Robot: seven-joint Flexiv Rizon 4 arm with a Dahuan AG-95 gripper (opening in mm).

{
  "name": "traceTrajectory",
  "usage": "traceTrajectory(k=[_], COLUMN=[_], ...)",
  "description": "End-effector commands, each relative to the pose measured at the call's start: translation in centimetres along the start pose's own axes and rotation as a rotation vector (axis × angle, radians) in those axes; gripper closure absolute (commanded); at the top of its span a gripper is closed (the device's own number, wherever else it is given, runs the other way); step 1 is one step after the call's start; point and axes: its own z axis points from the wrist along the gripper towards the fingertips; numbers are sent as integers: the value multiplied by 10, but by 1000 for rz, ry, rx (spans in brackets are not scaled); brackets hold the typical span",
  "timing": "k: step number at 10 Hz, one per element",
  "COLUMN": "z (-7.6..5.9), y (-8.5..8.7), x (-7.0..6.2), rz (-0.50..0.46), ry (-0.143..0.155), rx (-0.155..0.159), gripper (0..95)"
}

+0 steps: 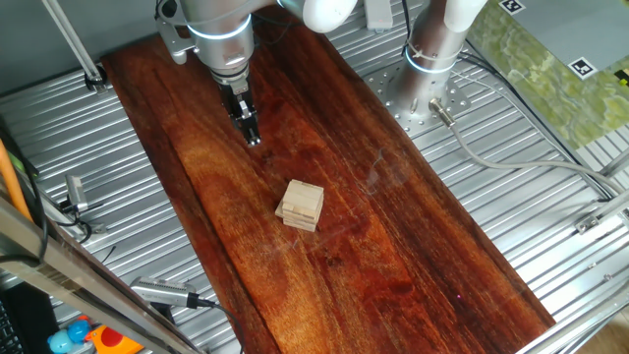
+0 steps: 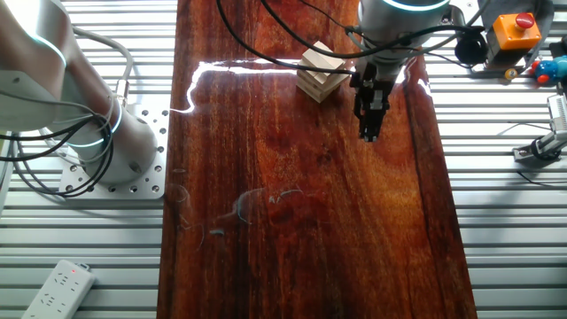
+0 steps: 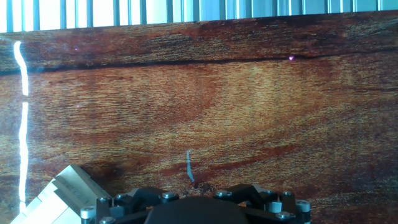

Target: Play Jenga

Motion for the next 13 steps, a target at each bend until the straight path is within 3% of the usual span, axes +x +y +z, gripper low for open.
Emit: traceTrajectory(k=[1,3,13], z=[0,0,0], y=[0,0,0], x=[0,0,0], rz=[-171,-170,-180], ry=[37,39,38], rx=[-54,-43,-45], gripper=[950,950,950])
